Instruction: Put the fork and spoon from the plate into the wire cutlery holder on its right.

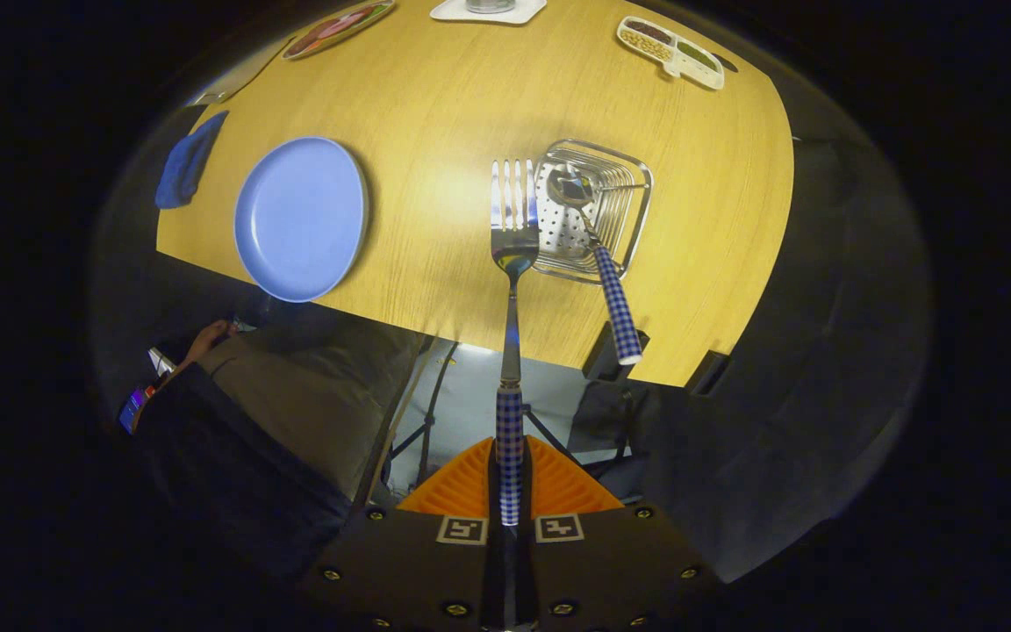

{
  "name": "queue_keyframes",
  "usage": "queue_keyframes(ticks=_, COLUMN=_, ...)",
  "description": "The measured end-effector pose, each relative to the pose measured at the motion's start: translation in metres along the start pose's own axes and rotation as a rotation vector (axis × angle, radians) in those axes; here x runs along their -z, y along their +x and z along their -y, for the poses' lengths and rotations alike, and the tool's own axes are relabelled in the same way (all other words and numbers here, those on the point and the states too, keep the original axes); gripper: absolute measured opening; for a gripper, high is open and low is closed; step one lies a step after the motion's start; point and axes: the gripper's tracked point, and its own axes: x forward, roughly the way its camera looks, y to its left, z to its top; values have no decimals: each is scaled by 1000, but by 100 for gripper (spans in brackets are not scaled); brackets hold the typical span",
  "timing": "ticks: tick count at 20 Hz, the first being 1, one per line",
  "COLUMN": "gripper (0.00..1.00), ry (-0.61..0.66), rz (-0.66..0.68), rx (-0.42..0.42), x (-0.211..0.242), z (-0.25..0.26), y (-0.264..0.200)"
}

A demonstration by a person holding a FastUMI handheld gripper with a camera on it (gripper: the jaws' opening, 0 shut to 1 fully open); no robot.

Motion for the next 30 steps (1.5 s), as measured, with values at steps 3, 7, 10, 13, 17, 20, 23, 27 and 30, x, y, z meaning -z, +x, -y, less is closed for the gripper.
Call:
queue_keyframes(ticks=3, gripper=5, ry=30, rz=-54, rx=-4, x=-6, z=11, y=6)
queue_keyframes(ticks=7, gripper=5, ry=28, rz=-135, rx=-44, x=-14, z=6, y=5)
queue_keyframes(ticks=10, gripper=5, ry=21, rz=-181, rx=-3, x=-21, z=16, y=7)
queue_keyframes(ticks=13, gripper=5, ry=24, rz=-230, rx=9, x=-31, z=21, y=6)
queue_keyframes(ticks=17, gripper=5, ry=16, rz=-300, rx=34, x=-42, z=26, y=8)
queue_keyframes(ticks=20, gripper=5, ry=12, rz=-320, rx=53, x=-57, z=32, y=6)
queue_keyframes(ticks=23, gripper=5, ry=1, rz=-352, rx=74, x=-62, z=36, y=4)
queue_keyframes(ticks=27, gripper=5, ry=-6, rz=-389, rx=90, x=-70, z=40, y=4)
queue_keyframes(ticks=30, gripper=9, ry=-15, rz=-388, rx=97, x=-73, z=40, y=2)
